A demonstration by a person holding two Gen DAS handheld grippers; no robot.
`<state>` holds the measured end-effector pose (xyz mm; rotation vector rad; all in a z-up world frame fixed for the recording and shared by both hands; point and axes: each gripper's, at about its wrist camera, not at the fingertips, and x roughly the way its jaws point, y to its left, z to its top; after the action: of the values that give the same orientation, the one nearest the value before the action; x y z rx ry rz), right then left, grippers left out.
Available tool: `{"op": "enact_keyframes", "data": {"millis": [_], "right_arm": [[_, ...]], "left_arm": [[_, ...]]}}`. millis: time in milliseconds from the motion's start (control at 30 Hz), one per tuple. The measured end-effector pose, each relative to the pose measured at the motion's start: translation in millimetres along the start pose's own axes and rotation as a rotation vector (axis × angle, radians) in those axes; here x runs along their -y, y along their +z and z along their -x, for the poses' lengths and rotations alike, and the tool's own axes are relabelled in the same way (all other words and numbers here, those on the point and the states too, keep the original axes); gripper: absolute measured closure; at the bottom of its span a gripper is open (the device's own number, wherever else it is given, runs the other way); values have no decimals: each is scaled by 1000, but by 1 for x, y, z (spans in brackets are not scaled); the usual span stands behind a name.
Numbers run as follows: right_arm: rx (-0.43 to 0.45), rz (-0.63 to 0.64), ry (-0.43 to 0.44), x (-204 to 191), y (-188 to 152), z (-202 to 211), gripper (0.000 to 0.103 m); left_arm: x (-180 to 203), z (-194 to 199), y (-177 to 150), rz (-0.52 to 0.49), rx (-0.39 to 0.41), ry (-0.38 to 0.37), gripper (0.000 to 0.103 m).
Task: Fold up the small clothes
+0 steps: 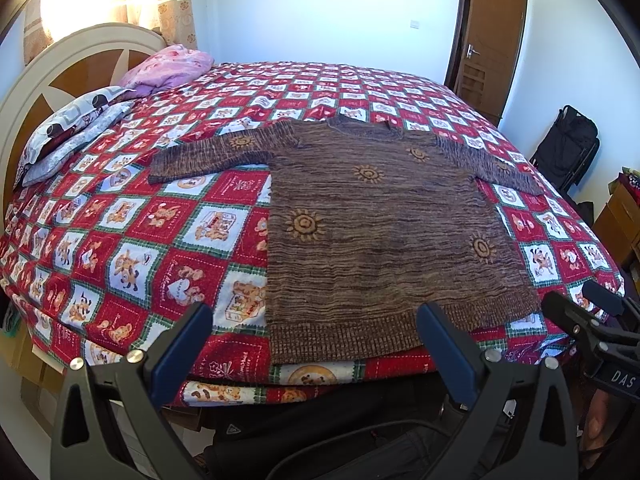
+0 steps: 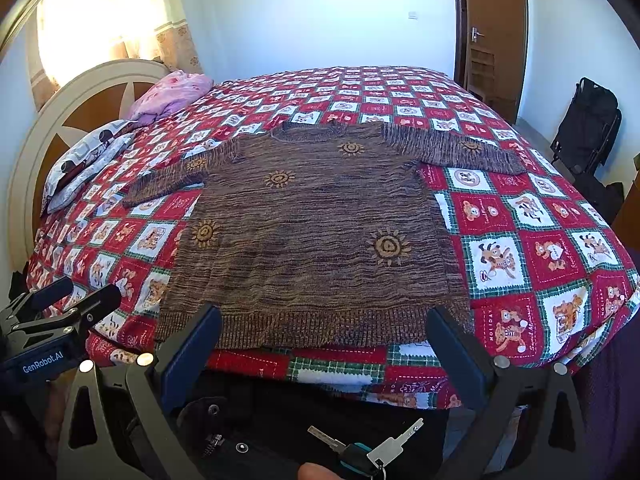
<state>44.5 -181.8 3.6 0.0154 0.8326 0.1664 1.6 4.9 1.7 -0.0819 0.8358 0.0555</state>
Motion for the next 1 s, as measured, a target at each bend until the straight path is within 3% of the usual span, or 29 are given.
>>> {"op": "enact_keyframes", "data": {"millis": [1000], "right_arm": [[-15, 9, 5, -4, -4, -5, 1]], "left_arm": [[1, -4, -4, 2, -11, -3, 0]]}}
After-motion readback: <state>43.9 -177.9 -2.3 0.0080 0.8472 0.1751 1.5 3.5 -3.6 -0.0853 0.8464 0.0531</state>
